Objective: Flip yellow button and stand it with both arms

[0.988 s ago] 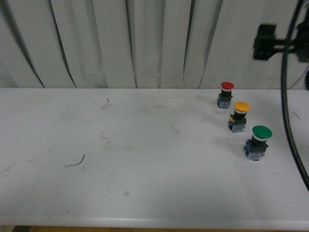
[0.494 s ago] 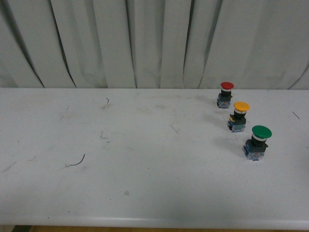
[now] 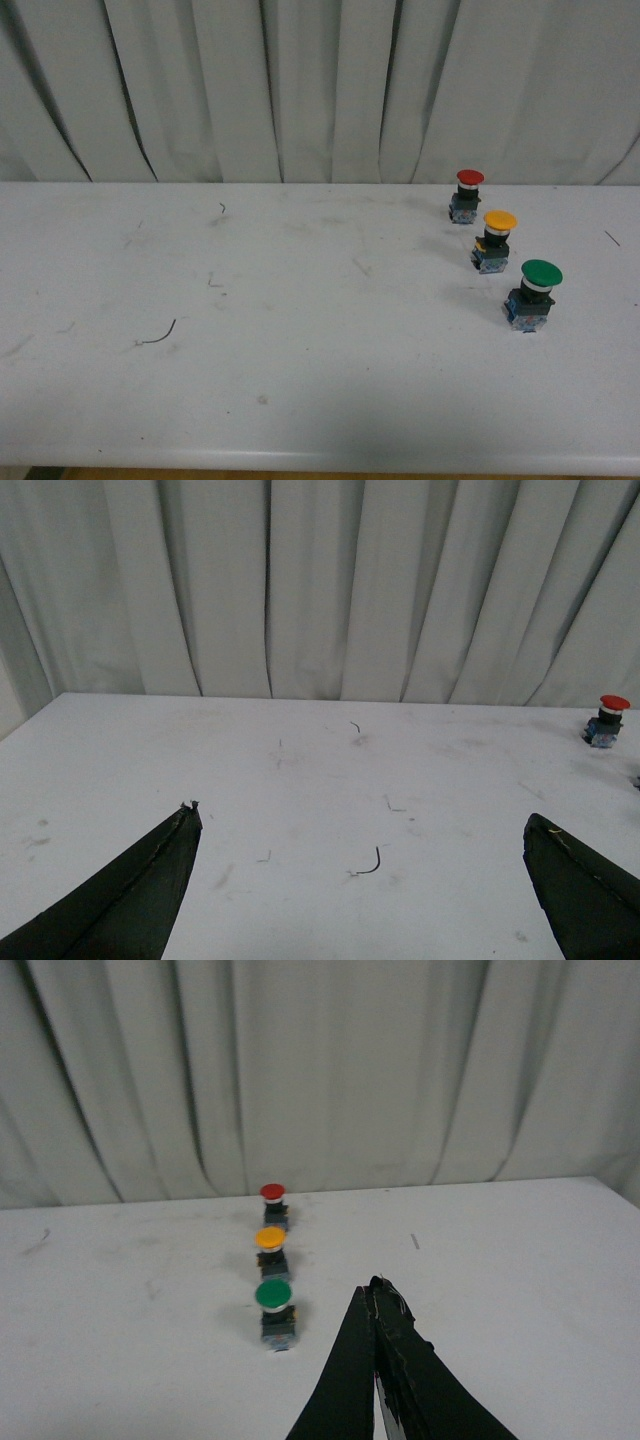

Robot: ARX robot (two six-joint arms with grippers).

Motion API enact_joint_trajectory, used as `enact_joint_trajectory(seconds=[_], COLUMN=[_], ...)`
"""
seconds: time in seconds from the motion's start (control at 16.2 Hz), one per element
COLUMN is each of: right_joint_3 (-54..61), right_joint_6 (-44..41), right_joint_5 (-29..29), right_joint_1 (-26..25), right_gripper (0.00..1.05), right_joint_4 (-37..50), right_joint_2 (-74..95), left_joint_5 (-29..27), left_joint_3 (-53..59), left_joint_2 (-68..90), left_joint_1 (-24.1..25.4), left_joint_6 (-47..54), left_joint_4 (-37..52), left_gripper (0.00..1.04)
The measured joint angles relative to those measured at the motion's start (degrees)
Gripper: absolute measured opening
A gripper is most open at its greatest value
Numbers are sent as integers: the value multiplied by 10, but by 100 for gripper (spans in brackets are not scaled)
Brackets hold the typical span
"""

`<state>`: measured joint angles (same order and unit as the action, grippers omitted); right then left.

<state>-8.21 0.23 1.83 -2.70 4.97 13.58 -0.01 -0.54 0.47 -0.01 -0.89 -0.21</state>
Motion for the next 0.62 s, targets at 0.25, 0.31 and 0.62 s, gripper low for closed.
enact_joint_trajectory(seconds=[0.25,0.31,0.62], right_joint_3=[15,29,48], right_joint_6=[-1,-1,-1], right_joint_5=[-20,-19,-19], right_joint_1=[26,27,27], right_gripper=[2,2,2], right_joint_4=[-56,-63,-54], right_joint_2=[-55,-91,-107], left_joint_5=[0,0,0], left_joint_3=[0,0,0], left_joint_2=[0,0,0], left_joint_1=[0,0,0], left_joint_6=[0,0,0], left_joint_4=[0,0,0], left_gripper=[98,98,98])
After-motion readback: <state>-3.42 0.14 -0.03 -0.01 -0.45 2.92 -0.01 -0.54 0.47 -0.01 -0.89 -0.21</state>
